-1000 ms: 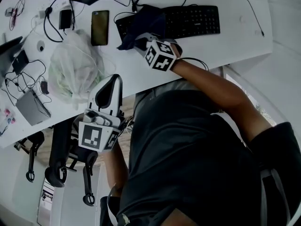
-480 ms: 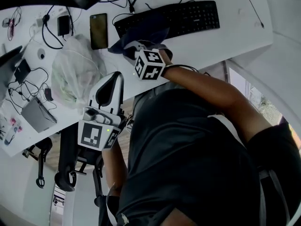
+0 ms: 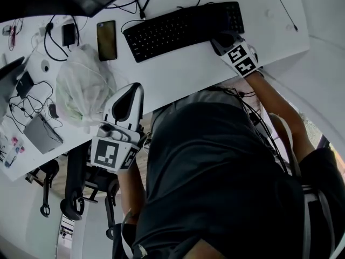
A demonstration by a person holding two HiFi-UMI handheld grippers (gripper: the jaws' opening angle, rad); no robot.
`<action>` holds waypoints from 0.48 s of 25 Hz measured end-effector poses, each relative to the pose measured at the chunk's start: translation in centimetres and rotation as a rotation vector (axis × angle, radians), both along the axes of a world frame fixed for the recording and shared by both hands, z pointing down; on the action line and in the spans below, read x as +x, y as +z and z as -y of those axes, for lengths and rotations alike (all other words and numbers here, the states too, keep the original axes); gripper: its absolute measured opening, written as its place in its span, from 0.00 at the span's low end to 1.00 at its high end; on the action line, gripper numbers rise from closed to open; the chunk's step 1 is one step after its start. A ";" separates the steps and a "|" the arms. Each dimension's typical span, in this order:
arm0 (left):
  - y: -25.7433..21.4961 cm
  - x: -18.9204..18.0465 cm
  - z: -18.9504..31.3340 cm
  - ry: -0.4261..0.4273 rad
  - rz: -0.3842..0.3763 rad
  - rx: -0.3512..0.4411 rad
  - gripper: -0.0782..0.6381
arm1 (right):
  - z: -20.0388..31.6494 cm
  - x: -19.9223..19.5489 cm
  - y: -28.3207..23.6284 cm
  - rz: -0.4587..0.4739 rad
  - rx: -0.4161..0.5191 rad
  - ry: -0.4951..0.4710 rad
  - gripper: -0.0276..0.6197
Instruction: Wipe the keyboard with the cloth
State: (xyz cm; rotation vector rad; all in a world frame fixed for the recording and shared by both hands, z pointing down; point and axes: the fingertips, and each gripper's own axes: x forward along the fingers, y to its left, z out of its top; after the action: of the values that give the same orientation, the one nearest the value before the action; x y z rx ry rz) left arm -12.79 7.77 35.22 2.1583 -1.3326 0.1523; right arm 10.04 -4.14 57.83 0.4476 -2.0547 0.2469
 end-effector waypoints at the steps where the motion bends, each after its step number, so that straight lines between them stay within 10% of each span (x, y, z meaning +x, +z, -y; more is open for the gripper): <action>1: 0.0 0.4 0.1 0.005 0.002 0.001 0.11 | 0.7 1.0 -0.3 -0.012 0.006 0.041 0.11; 8: -0.5 4.5 1.1 0.071 0.037 0.012 0.11 | -5.5 -13.4 -1.1 0.191 -0.042 -0.224 0.11; 12: -0.8 6.3 1.4 0.082 0.048 0.008 0.11 | -2.9 -8.6 0.3 0.223 -0.111 -0.056 0.11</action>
State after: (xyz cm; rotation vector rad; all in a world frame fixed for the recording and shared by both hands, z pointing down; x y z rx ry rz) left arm -6.52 6.41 34.41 2.2300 -1.2734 0.2331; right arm 1.45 -1.26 58.12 0.3045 -2.2543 0.3893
